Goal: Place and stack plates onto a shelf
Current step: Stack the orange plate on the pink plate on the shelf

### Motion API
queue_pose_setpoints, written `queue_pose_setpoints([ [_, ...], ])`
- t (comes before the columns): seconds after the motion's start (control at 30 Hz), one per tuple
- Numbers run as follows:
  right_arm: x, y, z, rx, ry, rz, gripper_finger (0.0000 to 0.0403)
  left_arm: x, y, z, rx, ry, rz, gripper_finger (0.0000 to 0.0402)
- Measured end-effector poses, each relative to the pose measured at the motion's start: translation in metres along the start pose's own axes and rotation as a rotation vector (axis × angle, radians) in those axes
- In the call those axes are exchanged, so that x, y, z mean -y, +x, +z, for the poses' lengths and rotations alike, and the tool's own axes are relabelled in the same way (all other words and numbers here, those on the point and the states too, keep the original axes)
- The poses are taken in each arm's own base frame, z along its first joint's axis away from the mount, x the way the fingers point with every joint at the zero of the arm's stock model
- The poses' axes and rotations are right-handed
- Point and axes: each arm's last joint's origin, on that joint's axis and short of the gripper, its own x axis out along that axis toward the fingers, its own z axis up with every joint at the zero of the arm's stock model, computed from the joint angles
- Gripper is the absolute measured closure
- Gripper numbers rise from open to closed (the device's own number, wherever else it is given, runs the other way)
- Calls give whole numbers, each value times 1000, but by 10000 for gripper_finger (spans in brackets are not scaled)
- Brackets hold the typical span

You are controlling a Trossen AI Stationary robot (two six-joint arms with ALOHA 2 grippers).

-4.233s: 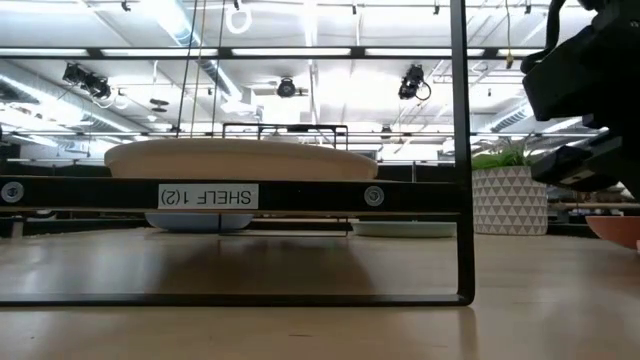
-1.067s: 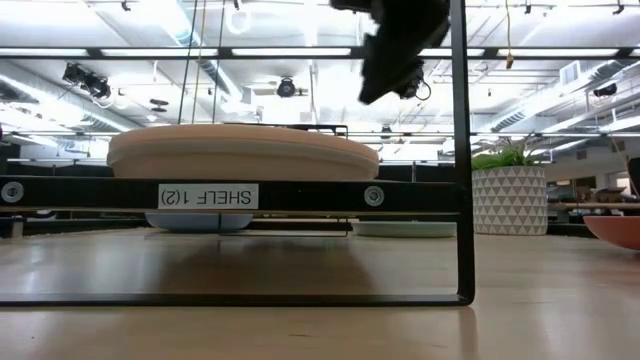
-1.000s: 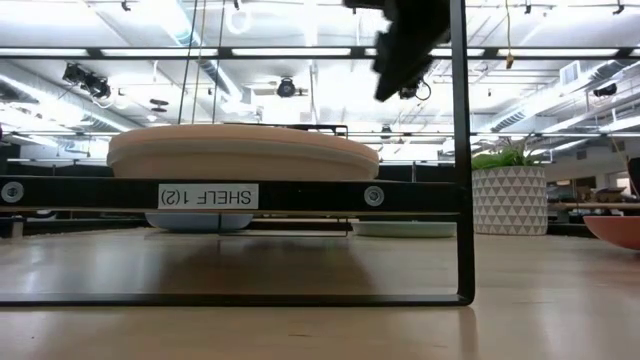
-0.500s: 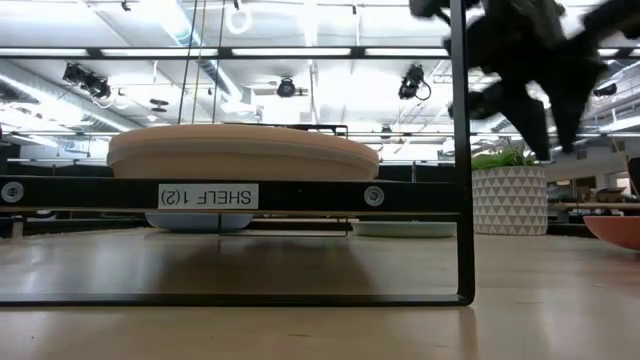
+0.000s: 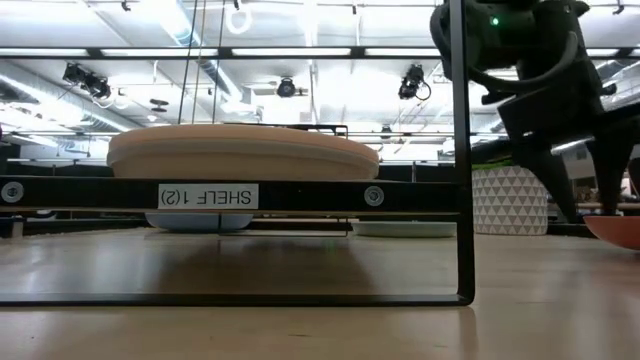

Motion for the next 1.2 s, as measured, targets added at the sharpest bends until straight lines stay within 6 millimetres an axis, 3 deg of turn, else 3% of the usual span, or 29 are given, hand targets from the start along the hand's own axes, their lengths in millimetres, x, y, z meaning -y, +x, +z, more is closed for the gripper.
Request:
queue_pose_setpoints([
  [0.23,-2,18,-5,23,37,35,292,0,0,0,0,12,1,154],
  [0.47,-2,14,-7,7,52,76,388,0,0,0,0,16,0,154],
  [0.67,16,-11,-6,38,237,151,382,0,0,0,0,16,1,154],
  [1.0,76,-62,-27,149,714,279,390,0,0,0,0,12,0,154],
  [1.2,109,-97,-35,278,1051,215,387,0,0,0,0,11,0,154],
])
